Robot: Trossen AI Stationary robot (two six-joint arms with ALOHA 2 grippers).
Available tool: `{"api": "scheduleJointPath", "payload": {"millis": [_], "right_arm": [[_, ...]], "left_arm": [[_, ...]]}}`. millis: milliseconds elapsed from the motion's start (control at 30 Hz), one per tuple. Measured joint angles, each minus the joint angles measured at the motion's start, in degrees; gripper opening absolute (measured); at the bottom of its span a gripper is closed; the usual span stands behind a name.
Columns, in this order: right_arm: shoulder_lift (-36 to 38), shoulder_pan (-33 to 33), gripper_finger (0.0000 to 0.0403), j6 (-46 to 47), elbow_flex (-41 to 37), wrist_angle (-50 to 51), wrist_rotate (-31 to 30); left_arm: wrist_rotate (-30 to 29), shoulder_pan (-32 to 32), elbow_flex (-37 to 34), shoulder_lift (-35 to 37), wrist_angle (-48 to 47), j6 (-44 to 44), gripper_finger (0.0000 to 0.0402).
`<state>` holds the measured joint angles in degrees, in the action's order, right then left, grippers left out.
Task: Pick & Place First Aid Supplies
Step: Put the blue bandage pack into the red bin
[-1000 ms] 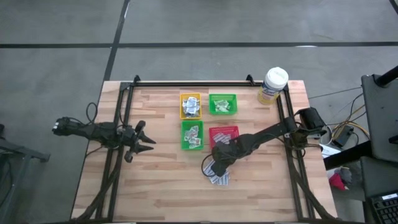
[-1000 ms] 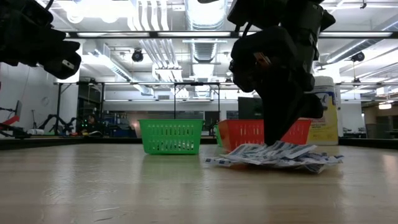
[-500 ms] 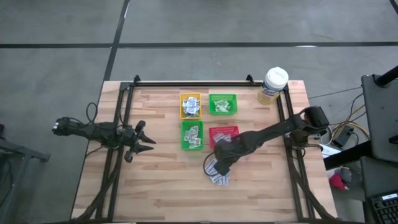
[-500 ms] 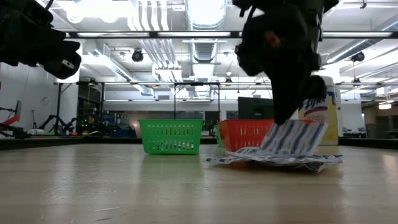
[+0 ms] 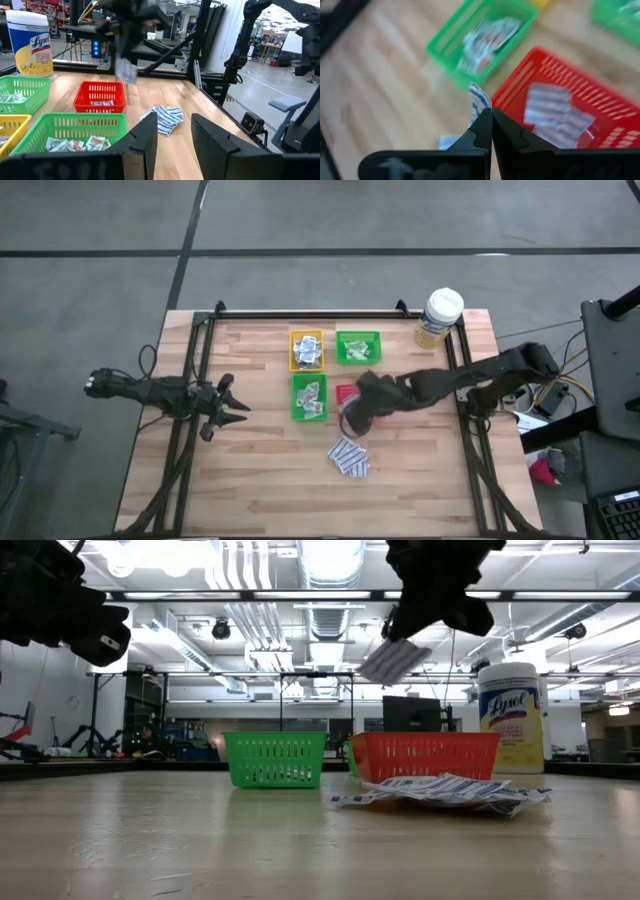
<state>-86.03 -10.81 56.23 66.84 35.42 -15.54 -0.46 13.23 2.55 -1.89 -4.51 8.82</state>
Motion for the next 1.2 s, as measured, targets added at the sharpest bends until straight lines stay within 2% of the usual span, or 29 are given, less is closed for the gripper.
{"api": "scheduleJointPath", "payload": {"millis": [133, 367, 833, 1200], "right_arm": [[0.8, 3.8, 0.0008, 2.7, -0.4, 0.3, -2.4], [-2.0, 8.0, 0.0008, 3.8, -0.8, 0.5, -2.5], [-10.0, 8.0, 0.0008, 5.5, -1.0, 5.4, 1.5], [-12.3, 8.0, 0.0008, 5.2, -1.1, 8.7, 0.5]], "left_arm": [[0.0, 0.0, 0.0, 0.0, 0.0, -0.1, 0.0115], [0.0, 0.0, 0.0, -0.1, 0.0, -0.1, 0.0115], [0.0, 0.0, 0.0, -0.2, 0.0, 0.0, 0.0115], [0.0, 0.0, 0.0, -0.2, 0.0, -0.1, 0.0115]]}}
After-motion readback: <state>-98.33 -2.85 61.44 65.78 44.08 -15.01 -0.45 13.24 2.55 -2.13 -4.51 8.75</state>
